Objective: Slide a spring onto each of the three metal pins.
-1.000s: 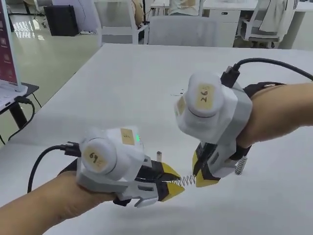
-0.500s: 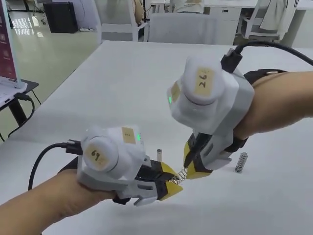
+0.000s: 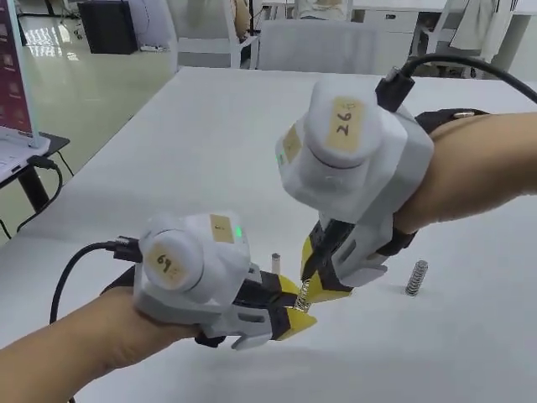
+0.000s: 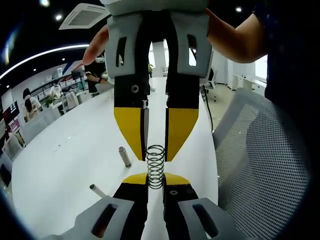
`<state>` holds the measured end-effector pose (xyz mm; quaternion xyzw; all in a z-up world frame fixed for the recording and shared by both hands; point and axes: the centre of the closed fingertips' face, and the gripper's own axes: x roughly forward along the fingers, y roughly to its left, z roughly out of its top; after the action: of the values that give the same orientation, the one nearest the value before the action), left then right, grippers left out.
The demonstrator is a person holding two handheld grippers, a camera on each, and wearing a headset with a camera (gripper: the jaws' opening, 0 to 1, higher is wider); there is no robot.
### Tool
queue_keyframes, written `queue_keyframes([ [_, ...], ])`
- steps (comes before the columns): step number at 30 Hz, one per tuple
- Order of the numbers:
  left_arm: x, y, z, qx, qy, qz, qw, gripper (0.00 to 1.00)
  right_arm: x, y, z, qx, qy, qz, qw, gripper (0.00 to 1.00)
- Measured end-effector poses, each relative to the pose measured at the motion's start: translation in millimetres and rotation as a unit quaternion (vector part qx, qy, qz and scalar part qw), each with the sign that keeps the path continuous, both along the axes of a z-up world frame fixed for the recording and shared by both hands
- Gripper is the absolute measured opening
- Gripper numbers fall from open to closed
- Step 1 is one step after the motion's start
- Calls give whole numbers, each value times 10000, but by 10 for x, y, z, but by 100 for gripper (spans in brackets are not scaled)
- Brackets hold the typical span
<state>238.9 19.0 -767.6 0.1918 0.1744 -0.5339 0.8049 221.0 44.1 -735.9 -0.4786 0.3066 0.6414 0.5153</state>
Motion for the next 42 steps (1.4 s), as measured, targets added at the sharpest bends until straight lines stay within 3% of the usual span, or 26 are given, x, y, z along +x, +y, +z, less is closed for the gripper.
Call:
queue_keyframes([
  [5, 7, -11, 22, -42, -11, 8, 10000, 2, 29, -33, -47, -83, -17, -50, 10000, 14],
  [26, -9, -32, 41, -24, 52, 42, 10000, 2, 19, -16, -180, -173, 165, -57, 9997, 10],
  [42, -2, -19, 33, -55, 63, 84, 9999, 3, 24, -1, -193, -188, 195, -17, 9996, 9],
])
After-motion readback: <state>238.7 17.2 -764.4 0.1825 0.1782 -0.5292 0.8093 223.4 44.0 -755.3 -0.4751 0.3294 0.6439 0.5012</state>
